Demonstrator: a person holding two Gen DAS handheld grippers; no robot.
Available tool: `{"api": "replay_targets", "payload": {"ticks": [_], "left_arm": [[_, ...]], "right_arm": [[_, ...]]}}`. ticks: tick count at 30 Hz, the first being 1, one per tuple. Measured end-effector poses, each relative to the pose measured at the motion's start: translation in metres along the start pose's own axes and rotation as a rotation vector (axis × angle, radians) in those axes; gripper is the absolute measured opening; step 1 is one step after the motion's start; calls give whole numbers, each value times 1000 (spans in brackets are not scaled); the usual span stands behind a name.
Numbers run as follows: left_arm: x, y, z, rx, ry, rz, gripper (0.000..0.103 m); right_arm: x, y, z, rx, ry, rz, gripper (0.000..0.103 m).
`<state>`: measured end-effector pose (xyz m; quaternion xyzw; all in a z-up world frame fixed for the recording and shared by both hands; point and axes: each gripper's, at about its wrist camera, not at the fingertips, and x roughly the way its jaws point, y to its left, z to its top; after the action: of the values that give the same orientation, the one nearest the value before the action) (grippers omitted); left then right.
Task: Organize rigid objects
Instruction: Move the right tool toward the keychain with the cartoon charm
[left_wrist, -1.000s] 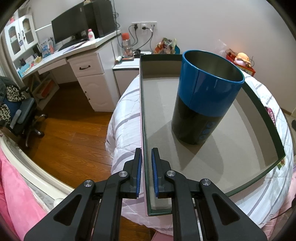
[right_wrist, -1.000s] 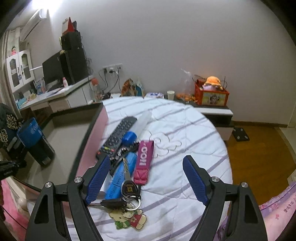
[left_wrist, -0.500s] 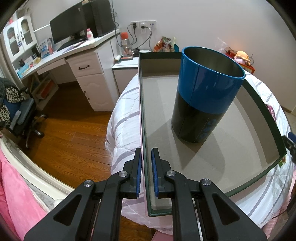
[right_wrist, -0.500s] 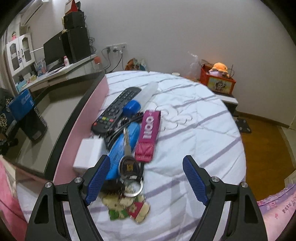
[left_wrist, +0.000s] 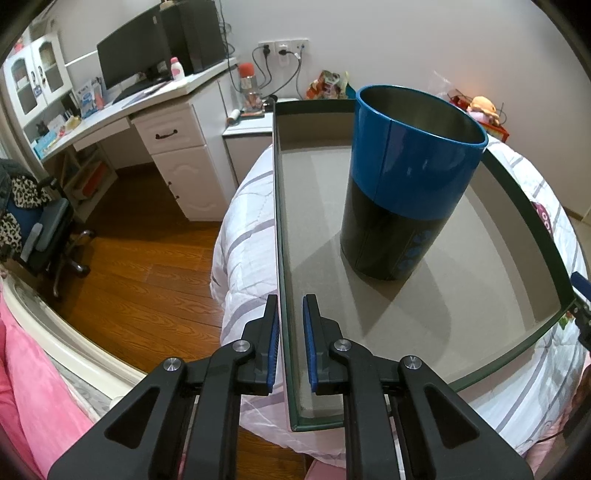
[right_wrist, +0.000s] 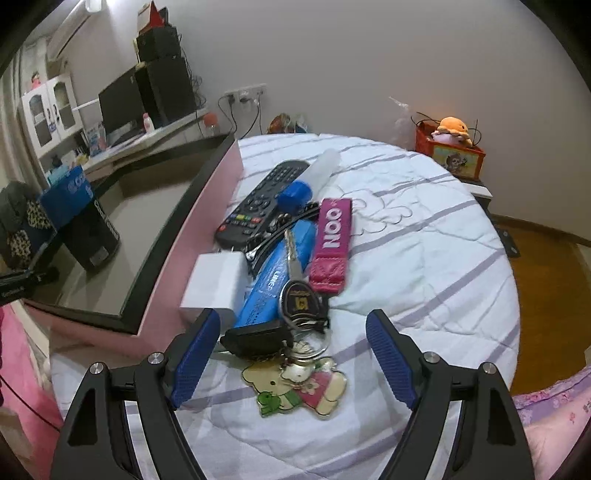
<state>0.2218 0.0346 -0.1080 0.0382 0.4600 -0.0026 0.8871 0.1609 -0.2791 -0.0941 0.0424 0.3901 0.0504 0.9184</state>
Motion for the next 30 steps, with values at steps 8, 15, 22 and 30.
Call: {"api": "replay_targets", "payload": {"ticks": [8,15,22,30], "left_arm": [[0,0,1,0,2,0,11],[2,0,1,1,2,1,12],[5,1,1,2,3,-4,13],[6,2,-1,7,2,-6,13]], "right_arm": [[3,-2,-11,-75,45,-34,83],[-2,-44,-16,-12,29,-151,83],[-9,-30,-12,-88,7,-75,83],[11,-26,-6,-155,27,-46,83]]}}
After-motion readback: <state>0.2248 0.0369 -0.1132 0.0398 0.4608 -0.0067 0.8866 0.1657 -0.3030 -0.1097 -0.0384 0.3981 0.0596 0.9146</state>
